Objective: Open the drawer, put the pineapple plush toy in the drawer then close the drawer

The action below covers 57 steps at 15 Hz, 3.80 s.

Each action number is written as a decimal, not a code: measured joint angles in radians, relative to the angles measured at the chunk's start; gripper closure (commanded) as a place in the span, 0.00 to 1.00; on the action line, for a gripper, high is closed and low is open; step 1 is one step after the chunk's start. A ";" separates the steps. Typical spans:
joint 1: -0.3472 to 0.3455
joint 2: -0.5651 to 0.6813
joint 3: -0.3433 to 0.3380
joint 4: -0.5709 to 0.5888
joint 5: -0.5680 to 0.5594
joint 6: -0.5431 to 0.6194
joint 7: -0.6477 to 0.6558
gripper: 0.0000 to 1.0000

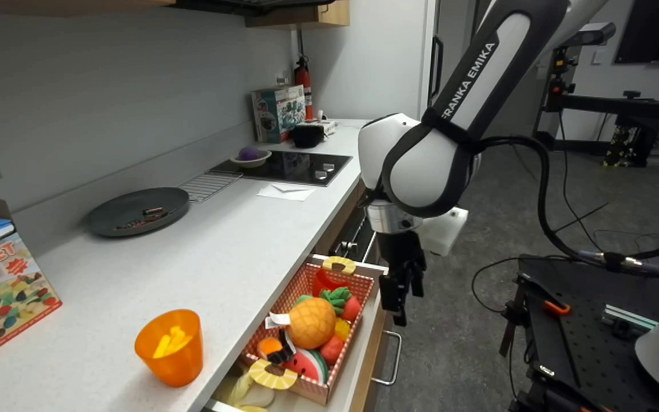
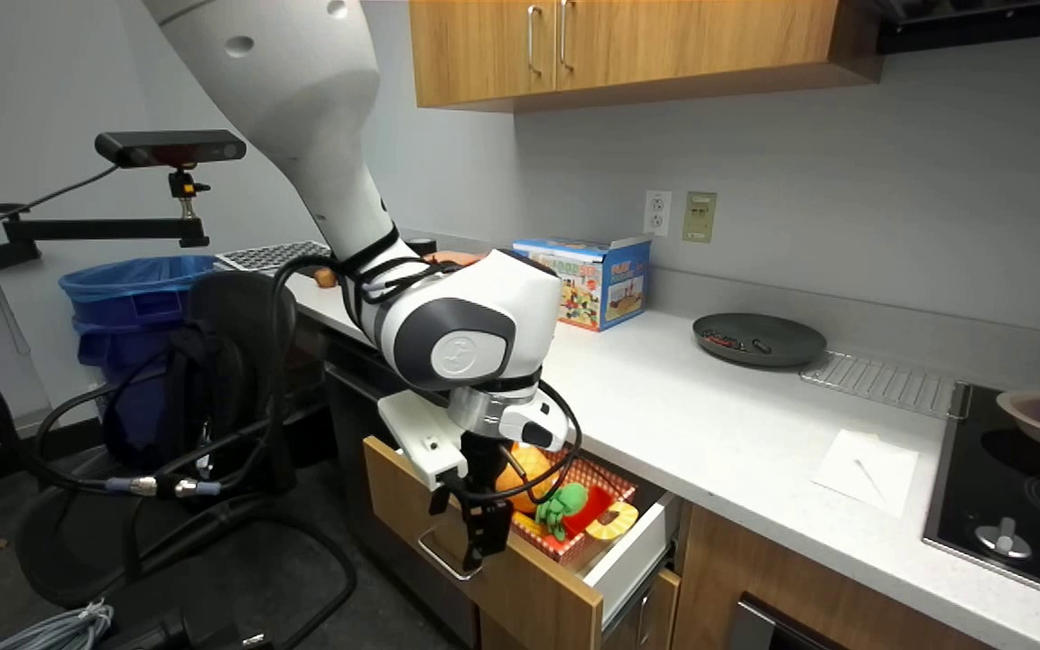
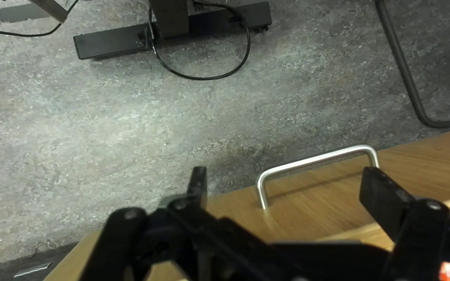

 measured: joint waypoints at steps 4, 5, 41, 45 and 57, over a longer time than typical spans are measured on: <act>0.009 0.071 -0.010 0.061 -0.030 0.028 0.005 0.00; 0.011 0.082 -0.011 0.074 -0.036 0.032 0.006 0.00; 0.088 0.334 -0.022 0.403 -0.098 0.434 0.004 0.00; 0.075 0.219 -0.019 0.352 -0.096 0.381 0.004 0.00; 0.075 -0.260 -0.017 0.109 -0.093 0.148 0.029 0.00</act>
